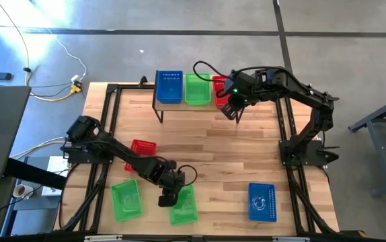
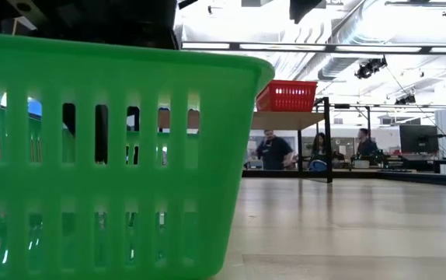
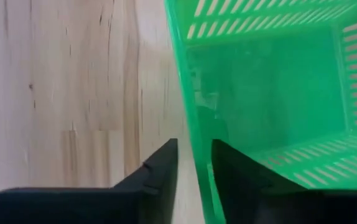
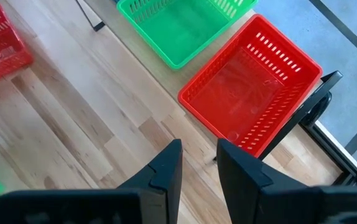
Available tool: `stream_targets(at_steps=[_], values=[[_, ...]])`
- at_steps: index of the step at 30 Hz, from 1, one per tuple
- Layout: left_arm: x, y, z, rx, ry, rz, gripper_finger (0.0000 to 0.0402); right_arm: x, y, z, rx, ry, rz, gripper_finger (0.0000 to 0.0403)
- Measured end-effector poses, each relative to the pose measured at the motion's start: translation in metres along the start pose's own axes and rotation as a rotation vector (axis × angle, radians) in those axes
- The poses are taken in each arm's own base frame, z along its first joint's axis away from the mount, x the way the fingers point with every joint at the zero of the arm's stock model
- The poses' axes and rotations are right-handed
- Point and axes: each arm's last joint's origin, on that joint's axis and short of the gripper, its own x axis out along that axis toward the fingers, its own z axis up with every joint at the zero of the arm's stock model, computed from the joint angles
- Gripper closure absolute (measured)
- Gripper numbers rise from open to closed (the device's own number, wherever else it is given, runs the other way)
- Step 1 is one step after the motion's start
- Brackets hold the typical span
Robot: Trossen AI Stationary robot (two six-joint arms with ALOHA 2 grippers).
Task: Stack baskets on shelf by color
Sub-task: Stack the right green bin on top of the green bin on the shelf
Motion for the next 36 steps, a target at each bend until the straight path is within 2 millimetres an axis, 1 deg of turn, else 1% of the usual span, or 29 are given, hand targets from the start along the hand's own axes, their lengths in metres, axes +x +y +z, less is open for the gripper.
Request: stream_targets(at_steps=[4,5,9,14,18,22,28,31,36], values=[[0.000,0.000,0.000,0.034,-0.002,0.000,0.0382,0.000,0.000,0.000,-0.001,0.003,-0.001,0.0316],[0.000,0.000,0.000,0.046,-0.003,-0.001,0.0391,0.000,0.000,0.000,-0.001,0.003,-0.001,0.0316],[-0.001,0.002,0.001,0.058,-0.005,0.001,0.0392,0.000,0.000,0.000,-0.001,0.004,-0.001,0.0316],[-0.013,0.009,0.007,0.084,-0.038,-0.001,0.0397,0.000,0.001,-0.001,-0.002,0.021,0.034,0.0316],[-0.029,0.021,0.014,0.077,-0.089,0.008,0.0399,-0.002,0.005,-0.003,-0.015,0.023,0.046,0.0316],[-0.047,0.037,0.017,0.052,-0.122,0.071,0.0400,-0.004,0.012,-0.007,-0.041,0.022,0.062,0.0316],[-0.080,0.064,0.021,0.002,-0.214,0.219,0.0400,-0.009,0.024,-0.013,-0.080,-0.001,0.059,0.0316],[-0.097,0.076,0.021,-0.037,-0.270,0.311,0.0401,-0.012,0.029,-0.015,-0.072,-0.020,0.054,0.0316],[-0.125,0.092,0.020,-0.075,-0.370,0.465,0.0401,-0.010,0.039,-0.017,-0.069,-0.033,0.048,0.0316]])
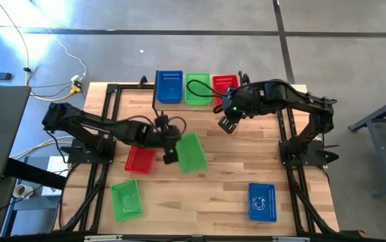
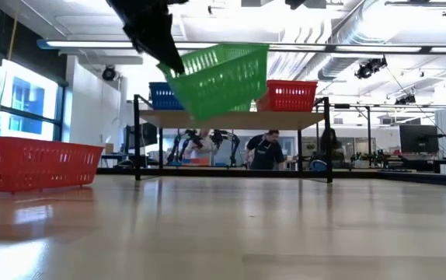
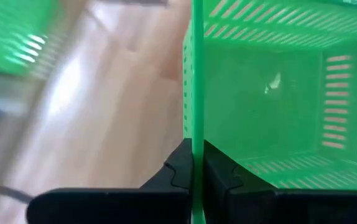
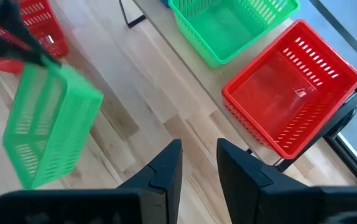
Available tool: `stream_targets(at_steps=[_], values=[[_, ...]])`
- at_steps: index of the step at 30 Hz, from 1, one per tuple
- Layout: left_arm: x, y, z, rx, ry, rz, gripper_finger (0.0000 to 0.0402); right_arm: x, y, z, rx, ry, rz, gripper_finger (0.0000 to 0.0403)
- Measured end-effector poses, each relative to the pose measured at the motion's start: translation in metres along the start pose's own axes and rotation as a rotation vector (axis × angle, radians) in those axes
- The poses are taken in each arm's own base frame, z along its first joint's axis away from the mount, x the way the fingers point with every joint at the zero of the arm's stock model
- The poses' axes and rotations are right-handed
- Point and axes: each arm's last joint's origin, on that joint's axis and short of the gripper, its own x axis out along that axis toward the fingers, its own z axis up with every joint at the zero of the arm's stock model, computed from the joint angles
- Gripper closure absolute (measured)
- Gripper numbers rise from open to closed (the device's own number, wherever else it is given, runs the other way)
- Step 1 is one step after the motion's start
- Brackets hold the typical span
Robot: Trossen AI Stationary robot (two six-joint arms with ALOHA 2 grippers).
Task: Stack baskets on shelf by color
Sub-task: Stack the right green bin on top of the green bin on the shelf
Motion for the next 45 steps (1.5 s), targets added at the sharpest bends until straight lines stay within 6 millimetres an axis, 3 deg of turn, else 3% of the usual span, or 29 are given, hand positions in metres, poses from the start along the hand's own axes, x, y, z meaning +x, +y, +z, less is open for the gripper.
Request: stream_targets(at_steps=[8,14,27,38,45], values=[[-0.027,0.027,0.004,0.030,-0.085,0.178,0.0401,0.024,0.019,0.004,-0.021,0.038,-0.022,0.0316],[-0.038,0.041,-0.001,0.046,-0.064,0.255,0.0401,0.040,0.030,0.015,-0.009,-0.051,-0.068,0.0316],[-0.044,0.042,-0.014,0.091,0.004,0.431,0.0401,0.067,0.055,0.034,-0.079,-0.136,0.032,0.0312],[-0.046,0.042,-0.013,0.067,-0.033,0.510,0.0401,0.088,0.071,0.046,-0.098,-0.211,0.051,0.0238],[-0.046,0.042,-0.012,0.040,-0.048,0.518,0.0402,0.099,0.074,0.049,-0.089,-0.213,0.058,0.0230]])
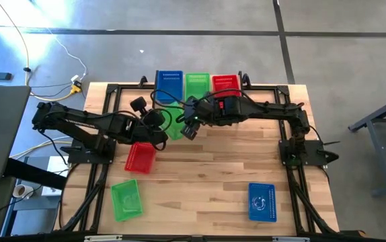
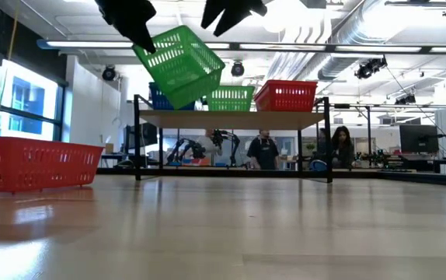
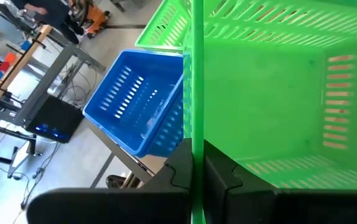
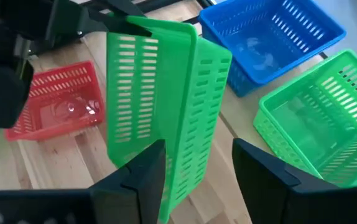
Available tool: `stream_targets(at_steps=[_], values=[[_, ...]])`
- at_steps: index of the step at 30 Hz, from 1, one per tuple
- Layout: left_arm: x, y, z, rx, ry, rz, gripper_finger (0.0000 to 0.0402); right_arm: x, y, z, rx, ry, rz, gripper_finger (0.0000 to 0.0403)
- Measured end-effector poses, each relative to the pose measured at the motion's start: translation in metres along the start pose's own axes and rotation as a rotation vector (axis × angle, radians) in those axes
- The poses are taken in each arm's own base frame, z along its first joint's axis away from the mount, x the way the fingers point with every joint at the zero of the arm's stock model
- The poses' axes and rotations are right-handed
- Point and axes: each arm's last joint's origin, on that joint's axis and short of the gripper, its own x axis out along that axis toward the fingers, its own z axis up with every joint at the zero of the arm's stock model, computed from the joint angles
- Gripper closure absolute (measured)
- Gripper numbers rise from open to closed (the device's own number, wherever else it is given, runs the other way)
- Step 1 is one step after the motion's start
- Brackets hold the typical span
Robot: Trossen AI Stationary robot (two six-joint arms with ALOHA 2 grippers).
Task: Stack baskets on shelf by color
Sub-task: Stack the right green bin on top of the green bin on the shelf
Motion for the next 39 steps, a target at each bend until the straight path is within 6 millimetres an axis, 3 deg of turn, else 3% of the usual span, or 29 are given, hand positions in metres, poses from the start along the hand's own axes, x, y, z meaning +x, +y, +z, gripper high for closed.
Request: stream_targets(at_steps=[16,19,25,33,39], values=[[-0.008,-0.008,0.011,-0.027,-0.099,-0.042,0.0401,0.024,-0.006,-0.002,0.003,0.051,-0.039,0.0234],[-0.008,-0.008,0.011,-0.028,-0.100,-0.044,0.0401,0.027,-0.007,-0.002,0.003,0.068,-0.034,0.0261],[-0.007,-0.007,0.012,-0.040,-0.102,-0.047,0.0400,0.028,-0.009,-0.002,-0.003,0.073,-0.031,0.0387],[-0.007,-0.007,0.012,-0.025,-0.102,-0.053,0.0375,0.030,-0.014,0.000,0.020,0.077,-0.028,0.0399],[-0.007,-0.009,0.012,0.014,-0.095,-0.108,0.0335,0.031,-0.016,0.000,0.022,0.079,-0.034,0.0402]])
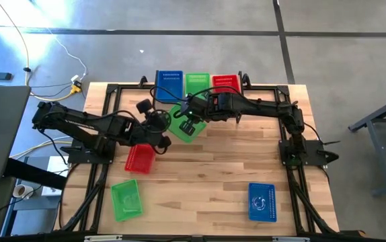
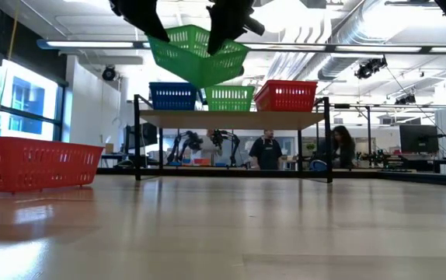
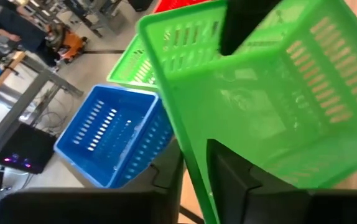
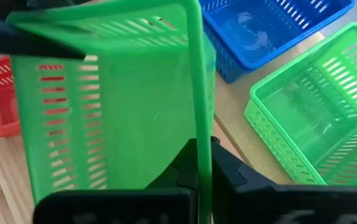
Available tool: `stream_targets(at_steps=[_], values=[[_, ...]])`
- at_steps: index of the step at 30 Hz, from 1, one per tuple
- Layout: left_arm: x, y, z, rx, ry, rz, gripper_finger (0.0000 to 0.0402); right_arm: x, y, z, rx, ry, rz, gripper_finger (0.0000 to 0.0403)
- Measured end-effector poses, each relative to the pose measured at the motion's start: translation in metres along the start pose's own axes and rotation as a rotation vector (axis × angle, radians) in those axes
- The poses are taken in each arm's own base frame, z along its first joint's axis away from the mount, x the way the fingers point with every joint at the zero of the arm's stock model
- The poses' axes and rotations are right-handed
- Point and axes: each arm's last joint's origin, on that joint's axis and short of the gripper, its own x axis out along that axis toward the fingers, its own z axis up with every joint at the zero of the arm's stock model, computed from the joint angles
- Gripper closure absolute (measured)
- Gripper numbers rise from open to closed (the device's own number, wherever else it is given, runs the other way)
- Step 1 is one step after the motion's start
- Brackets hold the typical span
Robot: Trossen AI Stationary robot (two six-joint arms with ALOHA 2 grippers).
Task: Stack baskets on shelf by color
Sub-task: Stack the right green bin on top of the green bin on the shelf
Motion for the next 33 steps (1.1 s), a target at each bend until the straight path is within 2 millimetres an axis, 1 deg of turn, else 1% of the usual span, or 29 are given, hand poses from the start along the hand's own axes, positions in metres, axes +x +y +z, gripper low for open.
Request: stream_targets(at_steps=[8,13,19,24,29,33], values=[[0.000,0.000,0.002,-0.014,-0.012,-0.008,0.0259,0.000,-0.001,-0.001,-0.007,0.006,-0.015,0.0403],[0.000,-0.001,0.002,-0.019,-0.017,-0.021,0.0228,0.002,-0.008,-0.003,-0.017,0.038,-0.070,0.0403],[-0.001,-0.001,0.004,0.016,-0.029,-0.053,0.0221,0.005,-0.022,-0.004,-0.014,0.085,-0.113,0.0403],[-0.009,0.008,0.004,-0.005,-0.049,-0.058,0.0222,0.006,-0.036,-0.004,0.004,0.123,-0.135,0.0403],[-0.024,0.026,-0.001,-0.011,-0.065,-0.096,0.0220,0.000,-0.051,0.002,0.049,0.110,-0.097,0.0403],[-0.037,0.043,-0.007,-0.028,-0.082,-0.098,0.0220,-0.003,-0.065,0.011,0.107,0.064,-0.059,0.0403]])
